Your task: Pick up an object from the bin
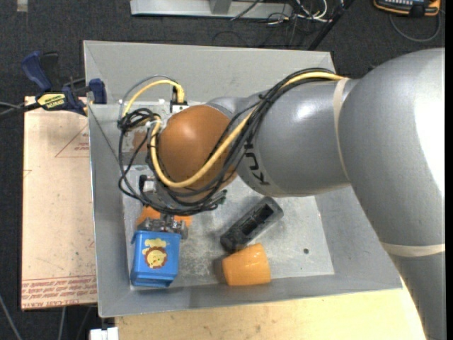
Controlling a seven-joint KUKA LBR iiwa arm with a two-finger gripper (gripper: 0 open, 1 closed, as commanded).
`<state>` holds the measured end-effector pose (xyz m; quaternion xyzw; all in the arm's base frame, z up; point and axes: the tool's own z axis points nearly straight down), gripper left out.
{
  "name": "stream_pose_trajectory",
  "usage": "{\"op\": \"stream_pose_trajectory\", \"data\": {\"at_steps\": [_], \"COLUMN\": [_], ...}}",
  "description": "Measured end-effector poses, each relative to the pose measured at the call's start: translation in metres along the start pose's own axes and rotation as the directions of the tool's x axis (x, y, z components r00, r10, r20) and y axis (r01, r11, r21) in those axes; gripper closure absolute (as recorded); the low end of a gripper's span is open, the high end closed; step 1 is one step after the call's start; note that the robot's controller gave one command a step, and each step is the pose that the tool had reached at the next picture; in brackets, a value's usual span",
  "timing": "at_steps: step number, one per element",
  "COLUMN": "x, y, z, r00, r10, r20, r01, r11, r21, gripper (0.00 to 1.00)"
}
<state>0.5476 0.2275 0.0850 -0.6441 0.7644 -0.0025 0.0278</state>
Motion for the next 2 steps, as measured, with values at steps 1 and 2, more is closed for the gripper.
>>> {"op": "stream_pose_trajectory", "data": {"at_steps": [1, 2], "x": [0.027, 0.01], "y": [0.008, -0.005], "z": [-0.025, -0.061], "r00": [0.971, 0.915], "r10": [-0.238, -0.403], "r20": [-0.012, -0.003], "r01": [0.238, 0.403], "r11": [0.971, 0.915], "r21": [-0.004, -0.006], "gripper": [1.0, 1.0]}}
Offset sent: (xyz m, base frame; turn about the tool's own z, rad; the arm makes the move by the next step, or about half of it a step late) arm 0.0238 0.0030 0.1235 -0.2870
